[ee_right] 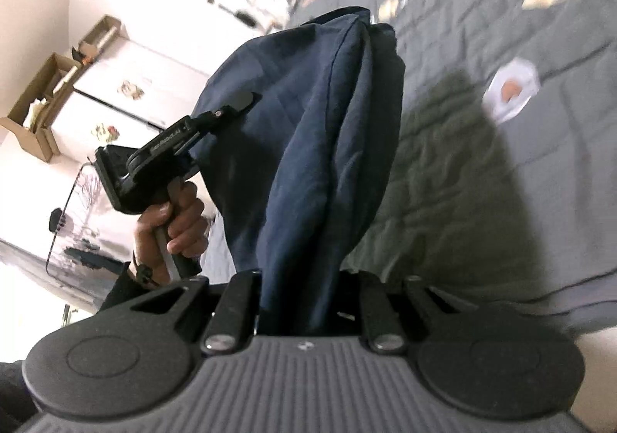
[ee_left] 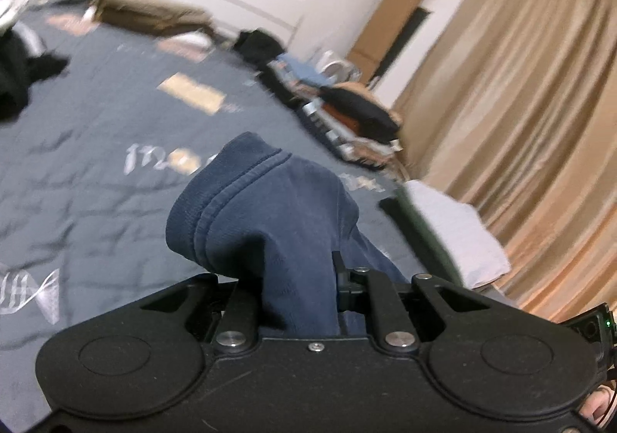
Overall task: Fold clothes
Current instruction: 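Lift the folded navy shirt with both grippers and carry it to the folded-clothes stack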
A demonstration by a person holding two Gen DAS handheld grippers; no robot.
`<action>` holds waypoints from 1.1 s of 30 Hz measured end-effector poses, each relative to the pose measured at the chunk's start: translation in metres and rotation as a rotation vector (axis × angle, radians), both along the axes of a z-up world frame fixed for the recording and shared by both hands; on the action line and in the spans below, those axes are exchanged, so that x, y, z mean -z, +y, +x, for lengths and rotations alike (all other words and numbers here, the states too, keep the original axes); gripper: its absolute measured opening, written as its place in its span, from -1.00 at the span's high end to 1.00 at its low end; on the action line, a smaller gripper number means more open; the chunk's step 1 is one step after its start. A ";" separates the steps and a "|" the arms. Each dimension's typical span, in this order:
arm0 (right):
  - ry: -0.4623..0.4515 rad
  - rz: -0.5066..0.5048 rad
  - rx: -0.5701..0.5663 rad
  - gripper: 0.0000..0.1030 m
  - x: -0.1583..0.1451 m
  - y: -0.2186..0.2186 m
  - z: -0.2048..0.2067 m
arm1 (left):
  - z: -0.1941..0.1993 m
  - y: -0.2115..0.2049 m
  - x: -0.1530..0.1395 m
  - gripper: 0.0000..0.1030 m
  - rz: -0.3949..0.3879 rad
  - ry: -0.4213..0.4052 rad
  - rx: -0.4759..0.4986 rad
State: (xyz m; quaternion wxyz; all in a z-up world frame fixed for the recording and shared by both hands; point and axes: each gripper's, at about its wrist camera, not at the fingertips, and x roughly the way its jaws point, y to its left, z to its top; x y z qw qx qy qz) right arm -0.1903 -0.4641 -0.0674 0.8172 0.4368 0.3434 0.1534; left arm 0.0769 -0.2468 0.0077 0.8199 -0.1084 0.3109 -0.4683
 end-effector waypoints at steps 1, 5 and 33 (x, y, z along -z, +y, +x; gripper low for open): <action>-0.010 -0.009 0.017 0.73 -0.005 -0.005 -0.006 | -0.005 -0.009 -0.006 0.72 -0.009 -0.017 0.012; -0.054 -0.046 0.086 0.73 -0.027 -0.027 -0.032 | -0.026 -0.046 -0.025 0.72 -0.059 -0.068 0.055; -0.037 -0.137 0.410 0.73 -0.044 -0.271 -0.138 | -0.074 -0.380 -0.017 0.72 -0.073 -0.067 0.254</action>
